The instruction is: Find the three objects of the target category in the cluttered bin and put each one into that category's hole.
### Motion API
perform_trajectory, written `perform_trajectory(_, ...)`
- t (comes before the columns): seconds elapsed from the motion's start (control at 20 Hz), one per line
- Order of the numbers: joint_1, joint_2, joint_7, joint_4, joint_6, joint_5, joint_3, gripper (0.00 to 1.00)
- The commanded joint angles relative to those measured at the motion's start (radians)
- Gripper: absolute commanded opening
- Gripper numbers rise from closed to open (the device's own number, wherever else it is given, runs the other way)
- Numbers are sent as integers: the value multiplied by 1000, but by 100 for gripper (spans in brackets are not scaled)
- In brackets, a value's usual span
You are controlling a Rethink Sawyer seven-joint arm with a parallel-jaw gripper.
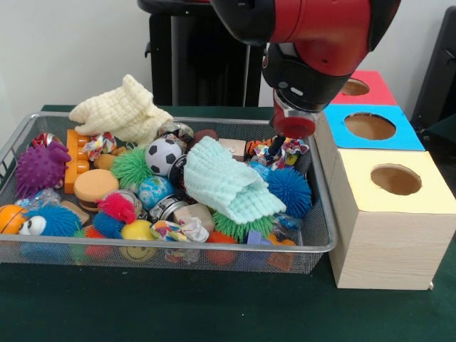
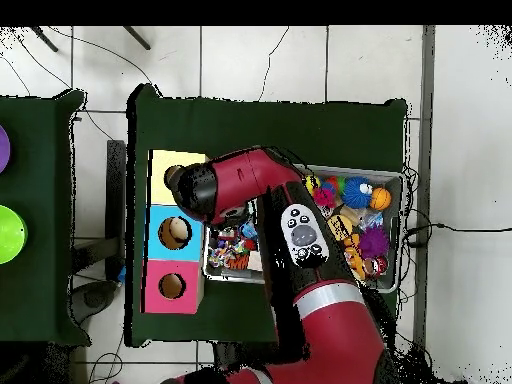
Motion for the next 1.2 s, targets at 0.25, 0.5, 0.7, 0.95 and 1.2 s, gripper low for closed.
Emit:
perform_trajectory(0.25,-22,99,101,80,-41,15,0,100)
perform_trajectory(0.5,-40,125,108,106,-86,64,32,100)
perform_trajectory(0.7,-48,138,104,112,-103,98,48,100)
perform_trajectory(0.95,-46,139,83,108,-81,73,14,100)
perform_trajectory(1.2,-30,140,73,92,-38,40,-11,0)
